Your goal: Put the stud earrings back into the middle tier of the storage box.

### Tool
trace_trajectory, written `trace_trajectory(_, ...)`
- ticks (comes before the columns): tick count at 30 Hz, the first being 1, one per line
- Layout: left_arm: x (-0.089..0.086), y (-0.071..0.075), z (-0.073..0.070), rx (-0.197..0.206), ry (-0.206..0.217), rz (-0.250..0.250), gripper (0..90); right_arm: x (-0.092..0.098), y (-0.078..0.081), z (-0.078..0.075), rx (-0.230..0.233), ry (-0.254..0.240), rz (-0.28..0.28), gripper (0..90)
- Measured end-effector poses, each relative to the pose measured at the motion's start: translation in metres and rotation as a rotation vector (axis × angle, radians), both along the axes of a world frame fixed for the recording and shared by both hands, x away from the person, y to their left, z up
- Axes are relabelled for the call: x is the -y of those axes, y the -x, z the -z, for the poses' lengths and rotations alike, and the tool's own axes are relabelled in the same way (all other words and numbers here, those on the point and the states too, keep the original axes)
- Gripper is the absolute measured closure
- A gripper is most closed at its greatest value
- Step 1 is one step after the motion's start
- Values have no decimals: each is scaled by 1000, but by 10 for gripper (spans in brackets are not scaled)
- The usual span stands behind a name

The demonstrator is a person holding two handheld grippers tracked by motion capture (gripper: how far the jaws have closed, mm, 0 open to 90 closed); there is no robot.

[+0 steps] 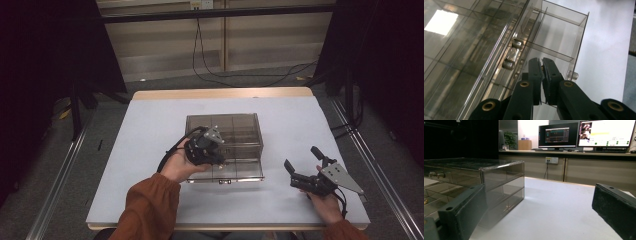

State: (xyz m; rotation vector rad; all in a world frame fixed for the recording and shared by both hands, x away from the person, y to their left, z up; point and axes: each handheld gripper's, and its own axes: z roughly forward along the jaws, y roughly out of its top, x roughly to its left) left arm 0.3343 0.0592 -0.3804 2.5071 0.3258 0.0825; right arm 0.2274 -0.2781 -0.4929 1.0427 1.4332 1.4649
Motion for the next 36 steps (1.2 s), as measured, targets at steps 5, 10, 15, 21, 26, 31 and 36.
trace_trajectory(5,8,-2,1,-3,-38,24,862,0,0,0,0,0,0,0)
trace_trajectory(10,18,-4,4,-5,-80,31,862,0,0,0,0,0,0,0)
trace_trajectory(15,27,-5,7,-21,-113,50,862,0,0,0,-1,0,0,0)
trace_trajectory(21,37,-8,14,-24,-192,76,861,0,0,0,-1,0,0,0)
trace_trajectory(26,46,-6,19,-23,-252,85,861,0,0,0,0,0,0,0)
trace_trajectory(31,51,-9,28,-31,-295,84,860,0,0,0,0,0,0,0)
trace_trajectory(36,52,-10,31,-36,-306,88,857,0,0,0,1,0,-1,0)
